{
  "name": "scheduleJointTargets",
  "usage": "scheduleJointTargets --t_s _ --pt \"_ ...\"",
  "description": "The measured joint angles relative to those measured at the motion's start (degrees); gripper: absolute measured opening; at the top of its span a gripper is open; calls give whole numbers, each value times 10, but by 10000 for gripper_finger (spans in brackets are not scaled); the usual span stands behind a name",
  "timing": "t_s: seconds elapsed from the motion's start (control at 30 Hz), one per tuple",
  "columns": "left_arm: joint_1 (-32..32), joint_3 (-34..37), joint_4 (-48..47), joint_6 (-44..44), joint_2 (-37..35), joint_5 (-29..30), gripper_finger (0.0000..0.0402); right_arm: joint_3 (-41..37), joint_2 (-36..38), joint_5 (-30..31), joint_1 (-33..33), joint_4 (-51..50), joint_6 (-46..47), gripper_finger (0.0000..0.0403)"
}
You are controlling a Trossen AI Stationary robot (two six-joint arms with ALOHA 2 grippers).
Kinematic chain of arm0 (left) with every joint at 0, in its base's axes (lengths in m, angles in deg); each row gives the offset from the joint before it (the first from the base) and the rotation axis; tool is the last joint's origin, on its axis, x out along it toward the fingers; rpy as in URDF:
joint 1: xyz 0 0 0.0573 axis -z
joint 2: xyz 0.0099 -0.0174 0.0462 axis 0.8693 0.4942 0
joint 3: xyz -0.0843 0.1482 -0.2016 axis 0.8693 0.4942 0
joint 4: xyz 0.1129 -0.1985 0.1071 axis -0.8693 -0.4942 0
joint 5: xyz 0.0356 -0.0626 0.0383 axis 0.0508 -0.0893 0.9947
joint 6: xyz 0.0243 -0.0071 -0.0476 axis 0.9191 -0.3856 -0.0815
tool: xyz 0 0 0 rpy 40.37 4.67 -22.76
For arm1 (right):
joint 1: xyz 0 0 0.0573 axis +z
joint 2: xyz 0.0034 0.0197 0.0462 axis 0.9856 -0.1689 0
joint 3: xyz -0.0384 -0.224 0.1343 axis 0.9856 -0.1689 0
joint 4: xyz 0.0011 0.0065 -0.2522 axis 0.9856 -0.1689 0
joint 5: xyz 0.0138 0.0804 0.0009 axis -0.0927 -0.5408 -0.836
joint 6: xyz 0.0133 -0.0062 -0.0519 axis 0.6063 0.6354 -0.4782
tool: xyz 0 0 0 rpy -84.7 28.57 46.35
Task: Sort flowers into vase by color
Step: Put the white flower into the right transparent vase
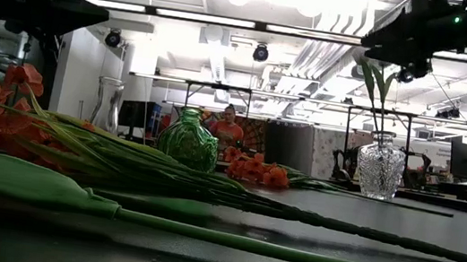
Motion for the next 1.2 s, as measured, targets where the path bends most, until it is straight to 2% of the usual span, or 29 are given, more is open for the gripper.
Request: scheduleJointTargets --t_s 0.17,0.27,0.33,0.43,0.47,0.53,0.6,0.7,0.8,0.87,0.97,1.2 --pt "0 0 0 0 0 0 0 0 -38 -184 59 1 177 172" --pt "0 0 1 0 0 0 0 0 -71 -219 119 10 272 172" --pt "0 0 8 0 0 8 0 0 -95 -199 165 42 321 172" --pt "0 0 14 -2 0 26 0 0 -132 -135 224 123 375 172" --pt "0 0 22 -21 0 27 0 0 -145 -114 238 151 386 172" --pt "0 0 43 -113 0 14 0 0 -168 -72 264 202 403 172" --pt "0 0 59 -192 0 -1 0 1 -189 -29 282 238 419 172" --pt "1 0 71 -232 0 11 0 16 -219 29 300 249 430 172" --pt "0 -2 116 -309 7 28 1 38 -248 50 304 250 430 172" --pt "0 -25 112 -299 23 -14 7 53 -267 50 304 248 429 172" --pt "0 -106 -8 -296 70 -78 31 76 -292 40 300 243 417 172" --pt "0 -334 -520 -292 260 -127 126 110 -315 -17 294 229 358 172"
